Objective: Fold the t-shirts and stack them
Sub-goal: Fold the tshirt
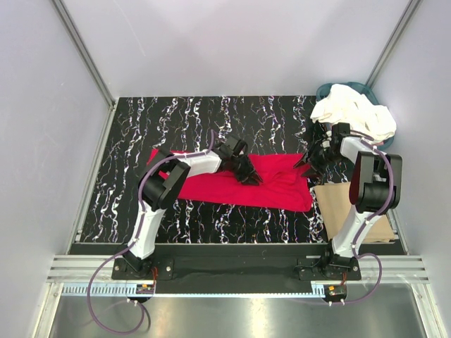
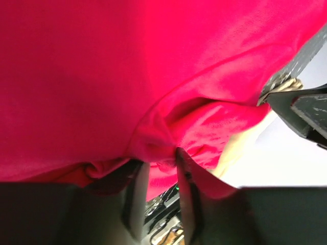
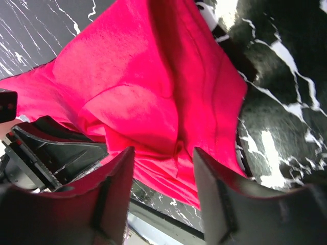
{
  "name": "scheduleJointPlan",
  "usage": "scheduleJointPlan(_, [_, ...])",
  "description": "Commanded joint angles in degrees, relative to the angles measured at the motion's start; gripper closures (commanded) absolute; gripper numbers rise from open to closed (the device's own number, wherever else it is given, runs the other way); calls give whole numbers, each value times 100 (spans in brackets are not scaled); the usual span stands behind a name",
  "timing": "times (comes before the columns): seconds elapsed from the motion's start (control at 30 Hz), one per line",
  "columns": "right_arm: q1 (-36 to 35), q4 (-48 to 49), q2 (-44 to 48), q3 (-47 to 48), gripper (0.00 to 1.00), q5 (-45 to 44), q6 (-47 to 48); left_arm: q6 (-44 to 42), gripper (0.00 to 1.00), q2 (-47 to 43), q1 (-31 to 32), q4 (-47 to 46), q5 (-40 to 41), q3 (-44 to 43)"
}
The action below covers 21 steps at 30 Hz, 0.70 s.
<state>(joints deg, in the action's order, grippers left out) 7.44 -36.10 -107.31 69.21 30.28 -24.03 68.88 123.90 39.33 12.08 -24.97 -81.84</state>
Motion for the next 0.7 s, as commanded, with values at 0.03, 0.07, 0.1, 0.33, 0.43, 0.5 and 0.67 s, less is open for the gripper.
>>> scheduleJointPlan(0.03, [-59, 305, -141, 216, 47, 364, 144, 117, 74, 47, 48, 119, 36, -130])
scheduleJointPlan(0.07, [-59, 322, -159, 224, 48, 382, 170, 91, 79, 21, 48, 120, 45, -148])
scheduleJointPlan(0.1, [-85, 357, -176, 233, 50, 425, 171, 73, 81, -23, 40, 146, 45, -148])
scheduleJointPlan(0.33, [-146, 454, -72, 41, 50, 610, 153, -226, 91, -146, -39, 410, -43, -315])
scheduleJointPlan(0.43, [-155, 542, -88, -39, 52, 794, 101, -358, 91, -243, -101, 524, -130, -341])
scheduleJointPlan(0.5, [-155, 569, -106, -74, 60, 909, 22, -410, 91, -287, -127, 568, -245, -350])
scheduleJointPlan(0.67, [-190, 604, 157, -487, 70, 1243, -189, -507, 92, -348, -189, 638, -561, -315])
